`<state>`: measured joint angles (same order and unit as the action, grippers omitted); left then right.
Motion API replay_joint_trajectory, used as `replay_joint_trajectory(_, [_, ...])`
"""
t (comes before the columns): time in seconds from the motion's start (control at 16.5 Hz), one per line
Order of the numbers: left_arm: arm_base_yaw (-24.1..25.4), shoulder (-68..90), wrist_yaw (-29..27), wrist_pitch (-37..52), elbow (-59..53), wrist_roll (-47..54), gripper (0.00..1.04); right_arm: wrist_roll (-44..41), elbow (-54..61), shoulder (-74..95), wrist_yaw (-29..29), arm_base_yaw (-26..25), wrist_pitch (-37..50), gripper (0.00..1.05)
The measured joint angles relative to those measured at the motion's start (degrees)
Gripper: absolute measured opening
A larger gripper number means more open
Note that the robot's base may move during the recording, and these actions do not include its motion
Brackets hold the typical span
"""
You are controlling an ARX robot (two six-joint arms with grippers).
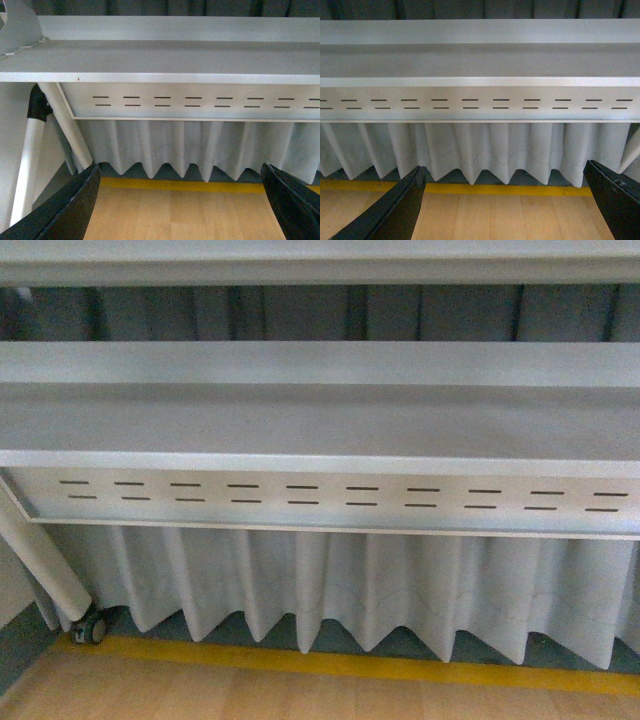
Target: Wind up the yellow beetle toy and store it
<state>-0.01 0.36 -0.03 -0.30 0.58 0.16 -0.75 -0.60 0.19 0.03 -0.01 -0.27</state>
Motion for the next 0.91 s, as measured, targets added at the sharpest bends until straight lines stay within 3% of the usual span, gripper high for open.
replay_joint_trajectory(0.91, [0.0, 0.0, 0.0, 0.1, 0.0, 0.0, 0.98, 0.1, 0.0, 0.0, 0.0, 0.0, 0.0, 0.98])
